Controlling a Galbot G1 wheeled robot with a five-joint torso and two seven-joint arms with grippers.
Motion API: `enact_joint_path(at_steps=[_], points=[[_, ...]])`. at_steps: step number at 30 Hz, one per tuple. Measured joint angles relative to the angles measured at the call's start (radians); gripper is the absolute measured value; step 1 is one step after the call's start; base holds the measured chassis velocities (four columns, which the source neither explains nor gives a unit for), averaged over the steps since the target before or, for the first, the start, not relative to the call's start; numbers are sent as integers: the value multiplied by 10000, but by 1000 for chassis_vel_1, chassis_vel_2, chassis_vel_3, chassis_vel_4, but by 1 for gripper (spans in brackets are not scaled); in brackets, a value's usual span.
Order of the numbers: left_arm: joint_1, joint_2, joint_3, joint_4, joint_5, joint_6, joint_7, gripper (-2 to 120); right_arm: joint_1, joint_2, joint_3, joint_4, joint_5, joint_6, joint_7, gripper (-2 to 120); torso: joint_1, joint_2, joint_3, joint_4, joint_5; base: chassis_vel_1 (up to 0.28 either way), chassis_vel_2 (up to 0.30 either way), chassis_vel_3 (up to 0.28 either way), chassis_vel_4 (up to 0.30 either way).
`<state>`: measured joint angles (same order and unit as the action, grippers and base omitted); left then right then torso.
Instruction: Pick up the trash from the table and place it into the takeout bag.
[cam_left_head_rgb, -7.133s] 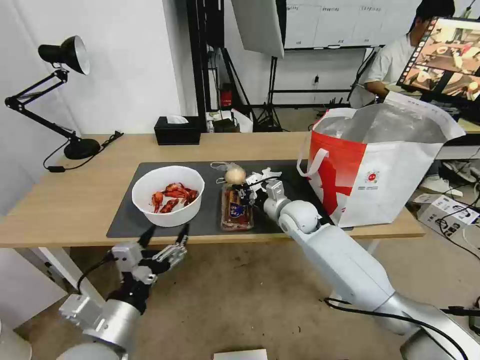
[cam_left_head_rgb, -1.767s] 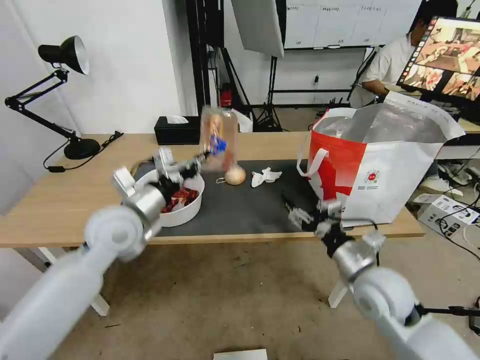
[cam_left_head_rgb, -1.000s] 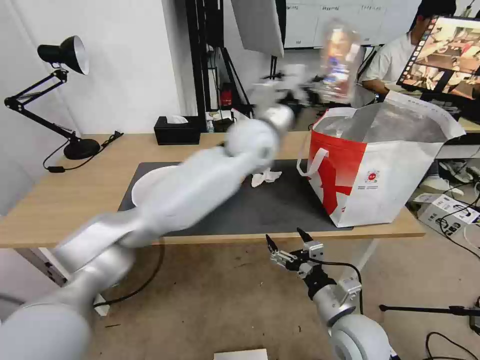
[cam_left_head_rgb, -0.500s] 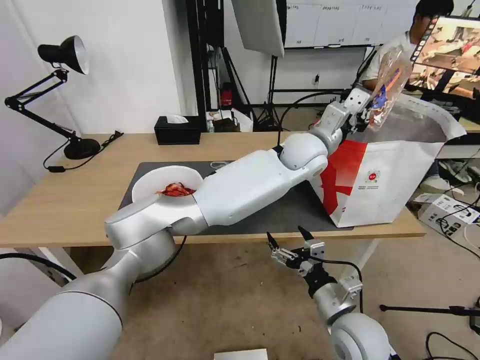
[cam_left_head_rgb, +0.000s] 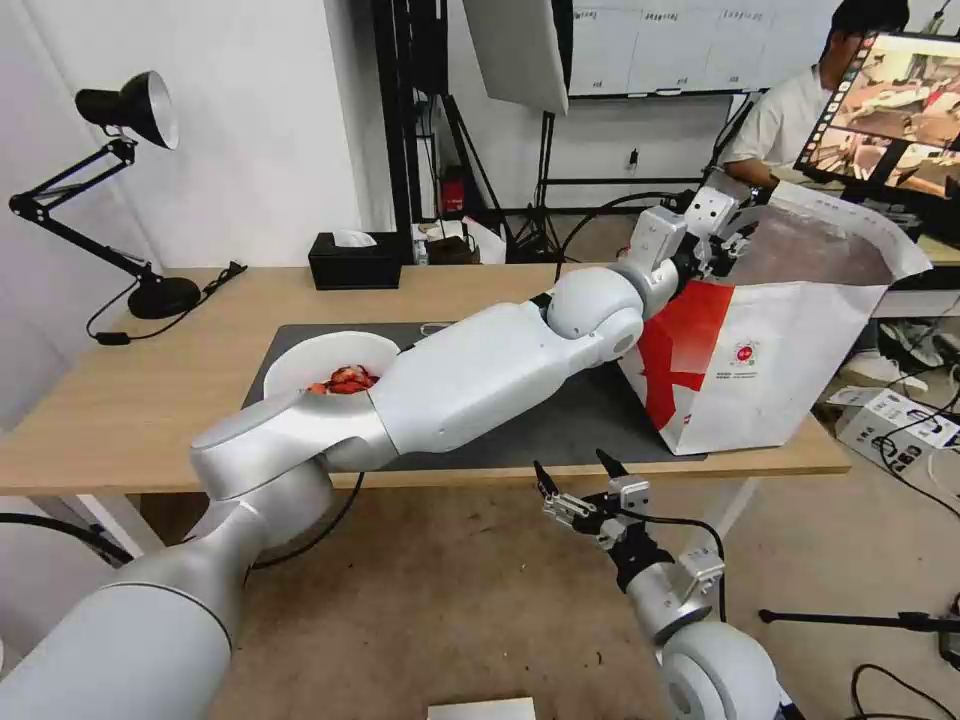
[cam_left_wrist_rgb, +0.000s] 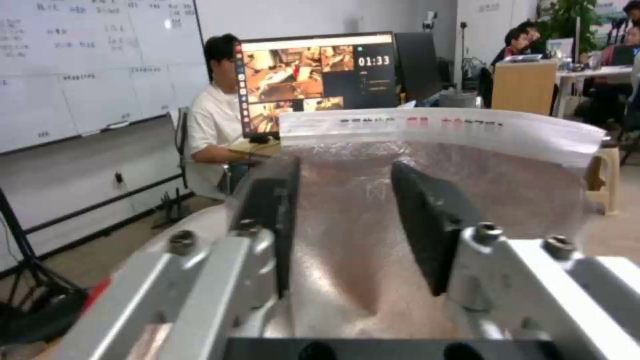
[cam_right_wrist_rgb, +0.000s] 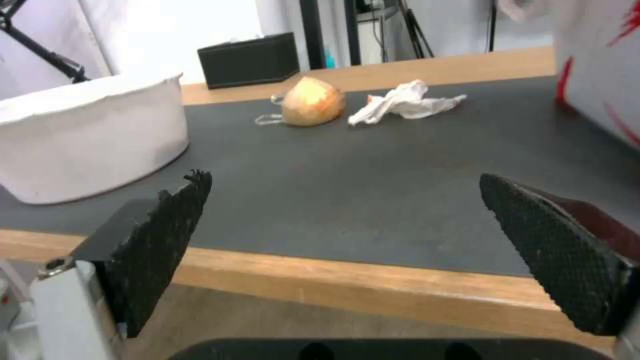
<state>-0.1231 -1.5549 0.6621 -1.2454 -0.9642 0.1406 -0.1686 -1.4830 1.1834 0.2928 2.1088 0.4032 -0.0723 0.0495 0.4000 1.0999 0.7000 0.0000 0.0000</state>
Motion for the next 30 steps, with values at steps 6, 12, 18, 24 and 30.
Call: enact_joint_path(at_steps=[6,12,18,24,30], points=[[177,727,-414,-1187,-412,59,-383,72,-45,9,200,185,10,-22,54,100,-1,1,-1,-6,-1,0,0,0,0],[431,1845,-653,-2248,-519,119,-700,89,137,-38,168,217,18,-25,134,100,-1,2,0,5,-3,0,0,0,0],[2113,4615,-1621,-4615,188,-170,-923,100,564,-130,63,250,22,430,298,100,-1,2,0,0,-6,0,0,0,0],[3799,6279,-3045,-5875,503,-235,-799,100,687,-144,-70,355,5,563,424,100,-1,2,0,4,-6,0,0,0,0],[5858,7070,-4763,-6823,894,-234,-672,100,688,-106,-121,453,-34,642,566,100,-1,2,0,-2,-2,0,0,0,0]])
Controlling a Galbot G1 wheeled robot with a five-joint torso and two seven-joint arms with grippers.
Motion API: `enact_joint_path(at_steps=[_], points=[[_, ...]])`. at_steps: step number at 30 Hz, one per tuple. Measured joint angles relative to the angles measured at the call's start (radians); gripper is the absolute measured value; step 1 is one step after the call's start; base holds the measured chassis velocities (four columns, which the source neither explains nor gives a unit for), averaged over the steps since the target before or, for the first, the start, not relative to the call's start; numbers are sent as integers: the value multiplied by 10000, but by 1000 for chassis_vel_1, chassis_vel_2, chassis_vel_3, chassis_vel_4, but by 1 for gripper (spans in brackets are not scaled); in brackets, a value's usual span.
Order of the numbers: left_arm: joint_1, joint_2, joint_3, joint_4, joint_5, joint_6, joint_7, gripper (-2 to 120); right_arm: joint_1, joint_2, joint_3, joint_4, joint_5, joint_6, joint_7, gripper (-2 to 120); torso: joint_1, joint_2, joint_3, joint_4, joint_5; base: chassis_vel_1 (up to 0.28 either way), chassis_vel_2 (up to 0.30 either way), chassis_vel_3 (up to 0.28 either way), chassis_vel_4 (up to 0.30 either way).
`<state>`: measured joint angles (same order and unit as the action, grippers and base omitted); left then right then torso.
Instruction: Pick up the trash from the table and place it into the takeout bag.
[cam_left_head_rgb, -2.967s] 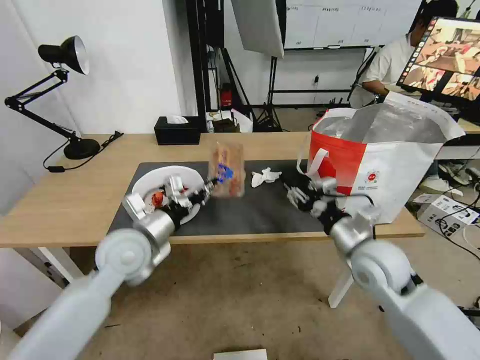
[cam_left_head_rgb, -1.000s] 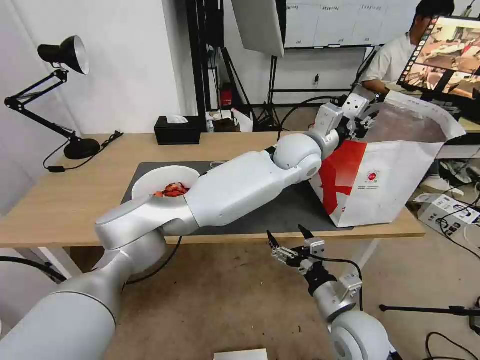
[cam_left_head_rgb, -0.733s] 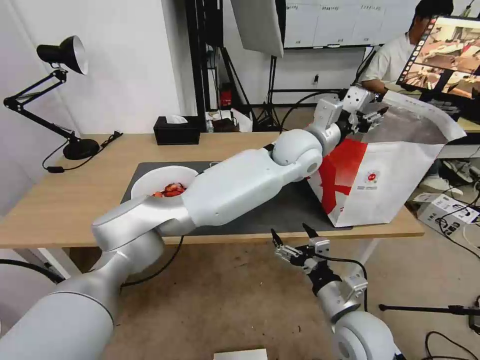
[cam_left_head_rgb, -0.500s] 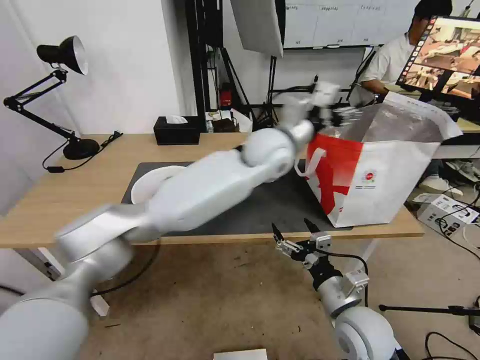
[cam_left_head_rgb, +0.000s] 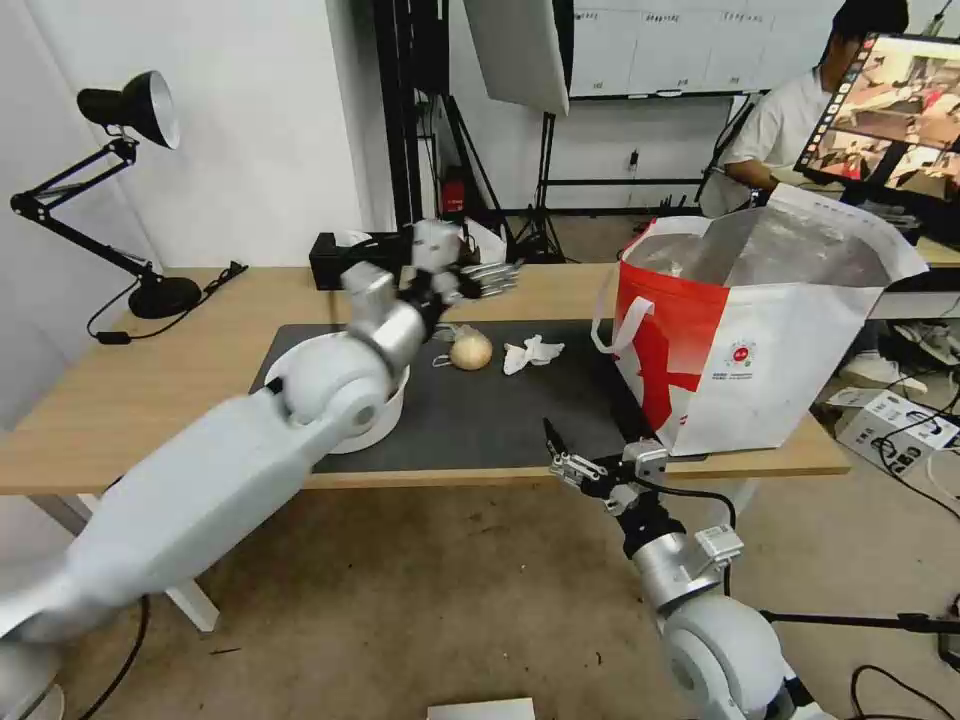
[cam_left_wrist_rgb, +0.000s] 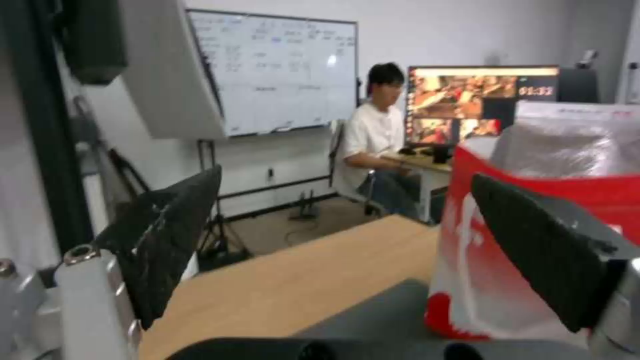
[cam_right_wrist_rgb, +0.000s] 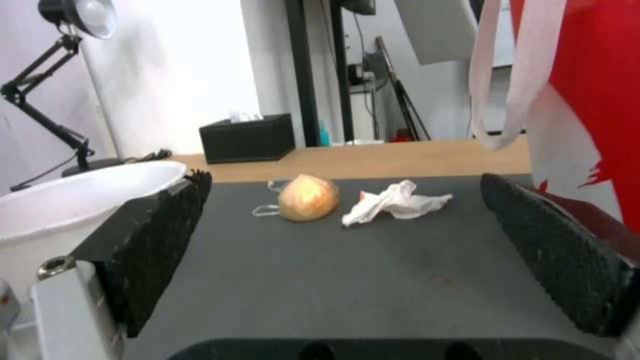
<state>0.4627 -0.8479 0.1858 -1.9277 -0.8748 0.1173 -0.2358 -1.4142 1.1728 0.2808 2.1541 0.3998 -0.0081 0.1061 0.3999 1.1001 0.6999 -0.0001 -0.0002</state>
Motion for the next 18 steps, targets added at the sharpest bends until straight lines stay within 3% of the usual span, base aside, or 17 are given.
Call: enact_joint_path(at_steps=[5,8,12,18], points=[[1461,140,-1149,-435,384,0,143,100,-14,-13,12,48,-1,44,77,100,0,0,-1,1,-2,0,0,0,0],[3466,271,-2690,-999,1025,-165,436,100,0,-68,13,89,1,83,221,100,-1,0,0,3,-2,0,0,0,0],[4546,328,-3355,-1298,1409,-416,531,100,13,-35,-24,87,1,157,276,100,-1,0,-2,1,3,0,0,0,0],[7111,-565,-5115,-1621,3146,-1222,911,100,-11,-28,22,-1,-274,569,378,100,-1,0,-1,2,0,0,0,0,0]])
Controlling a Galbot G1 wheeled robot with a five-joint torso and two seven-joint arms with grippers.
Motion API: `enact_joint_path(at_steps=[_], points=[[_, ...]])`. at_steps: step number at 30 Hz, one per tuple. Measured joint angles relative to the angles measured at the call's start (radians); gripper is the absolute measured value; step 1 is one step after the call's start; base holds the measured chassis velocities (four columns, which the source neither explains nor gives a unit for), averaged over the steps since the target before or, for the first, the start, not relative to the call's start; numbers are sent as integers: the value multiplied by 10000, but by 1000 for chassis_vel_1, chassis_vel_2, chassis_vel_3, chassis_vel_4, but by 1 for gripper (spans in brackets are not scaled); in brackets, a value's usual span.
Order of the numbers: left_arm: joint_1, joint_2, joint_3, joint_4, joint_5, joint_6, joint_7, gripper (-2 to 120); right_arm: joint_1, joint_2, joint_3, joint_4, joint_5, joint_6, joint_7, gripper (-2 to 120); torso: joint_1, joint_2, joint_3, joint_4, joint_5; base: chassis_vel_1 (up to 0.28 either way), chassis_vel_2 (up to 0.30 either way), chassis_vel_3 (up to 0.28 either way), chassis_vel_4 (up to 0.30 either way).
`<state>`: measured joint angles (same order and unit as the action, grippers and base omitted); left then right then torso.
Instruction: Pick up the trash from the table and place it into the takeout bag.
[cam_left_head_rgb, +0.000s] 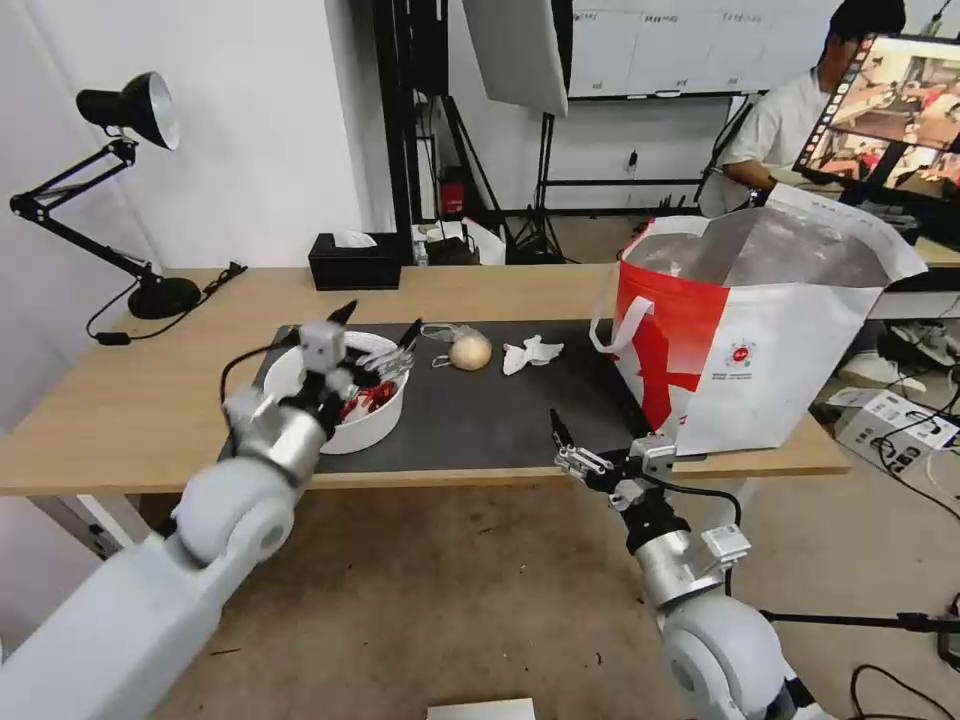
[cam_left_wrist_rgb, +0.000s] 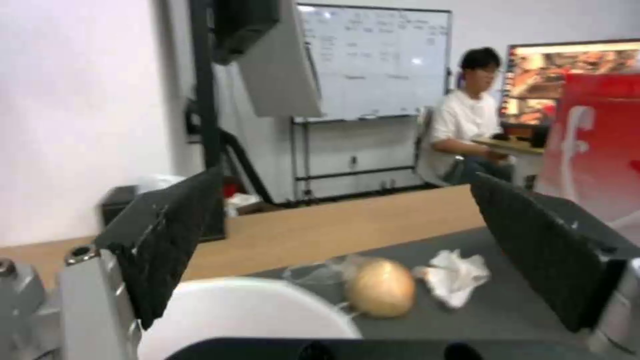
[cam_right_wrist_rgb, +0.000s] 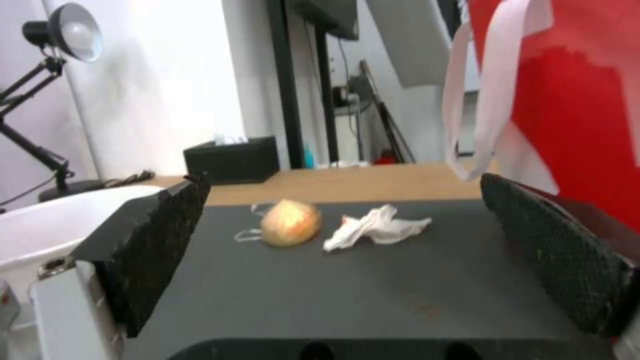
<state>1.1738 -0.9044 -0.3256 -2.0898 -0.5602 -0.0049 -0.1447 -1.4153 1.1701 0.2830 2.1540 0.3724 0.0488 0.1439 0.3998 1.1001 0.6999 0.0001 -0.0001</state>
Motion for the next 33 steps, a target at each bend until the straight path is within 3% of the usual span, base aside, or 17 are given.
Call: enact_joint_path(at_steps=[2,6,13,20,33], points=[[252,-127,-178,-38,149,-79,56,100,-8,-12,20,-15,-32,62,0,100,0,0,-1,-2,2,0,0,0,0],[2130,-1231,-1344,-198,1183,-626,478,100,-189,-153,177,-147,-150,398,-14,100,0,-1,0,-1,2,0,0,0,0],[3907,-2232,-2192,-27,2352,-1221,992,100,-817,-441,572,-262,-280,558,-54,100,0,0,0,1,1,0,0,0,0],[4524,-2676,-2469,383,2528,-1483,1139,100,-1564,-509,730,-523,-513,563,-179,100,0,0,0,-1,2,0,0,0,0],[4595,-2726,-2431,505,2507,-1487,1252,100,-1807,-277,620,-683,-644,554,-223,100,1,0,1,-2,1,0,0,0,0]])
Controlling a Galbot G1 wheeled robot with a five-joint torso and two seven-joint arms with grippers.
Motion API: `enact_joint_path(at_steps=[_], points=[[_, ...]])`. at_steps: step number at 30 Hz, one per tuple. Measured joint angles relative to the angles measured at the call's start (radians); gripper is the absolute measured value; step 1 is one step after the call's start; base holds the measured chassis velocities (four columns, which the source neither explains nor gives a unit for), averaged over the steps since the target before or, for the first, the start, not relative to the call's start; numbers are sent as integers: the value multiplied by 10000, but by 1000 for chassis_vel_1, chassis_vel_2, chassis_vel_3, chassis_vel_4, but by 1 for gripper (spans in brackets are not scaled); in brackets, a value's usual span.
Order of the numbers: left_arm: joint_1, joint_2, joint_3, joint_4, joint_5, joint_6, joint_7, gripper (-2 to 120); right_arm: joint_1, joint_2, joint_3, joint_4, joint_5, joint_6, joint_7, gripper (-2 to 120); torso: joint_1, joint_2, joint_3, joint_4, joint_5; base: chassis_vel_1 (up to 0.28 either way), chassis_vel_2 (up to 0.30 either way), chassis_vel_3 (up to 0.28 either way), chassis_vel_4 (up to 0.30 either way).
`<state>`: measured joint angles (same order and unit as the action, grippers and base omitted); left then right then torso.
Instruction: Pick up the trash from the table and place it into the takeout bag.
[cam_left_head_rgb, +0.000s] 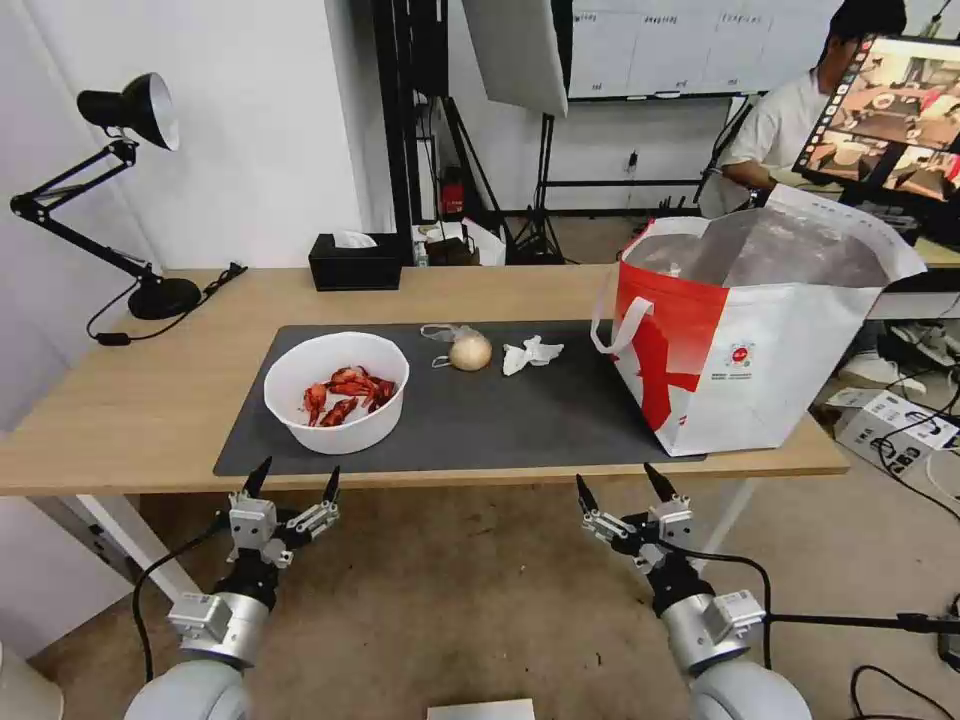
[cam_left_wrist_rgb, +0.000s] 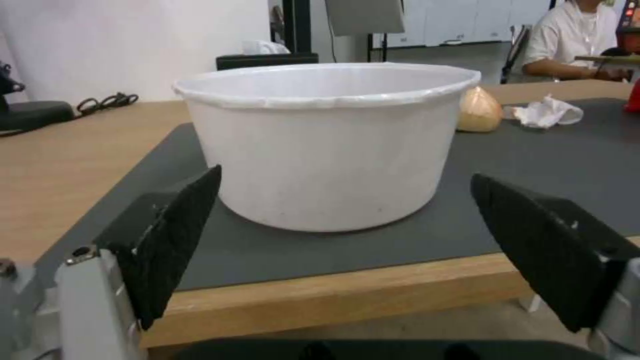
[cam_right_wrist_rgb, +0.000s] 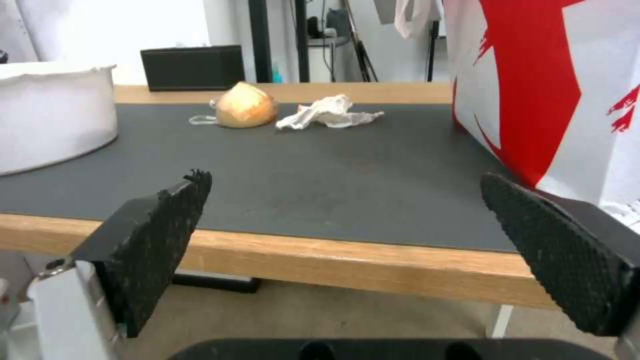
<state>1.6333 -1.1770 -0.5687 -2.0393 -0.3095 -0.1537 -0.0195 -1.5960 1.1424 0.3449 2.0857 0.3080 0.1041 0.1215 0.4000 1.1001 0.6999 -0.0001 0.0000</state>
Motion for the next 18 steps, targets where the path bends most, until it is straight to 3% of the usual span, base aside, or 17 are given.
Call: enact_joint_path(at_steps=[18], points=[[-122,59,85,109,-63,33,11,100,116,-20,-41,-131,7,-41,5,100,1,-1,0,1,0,0,0,0,0]])
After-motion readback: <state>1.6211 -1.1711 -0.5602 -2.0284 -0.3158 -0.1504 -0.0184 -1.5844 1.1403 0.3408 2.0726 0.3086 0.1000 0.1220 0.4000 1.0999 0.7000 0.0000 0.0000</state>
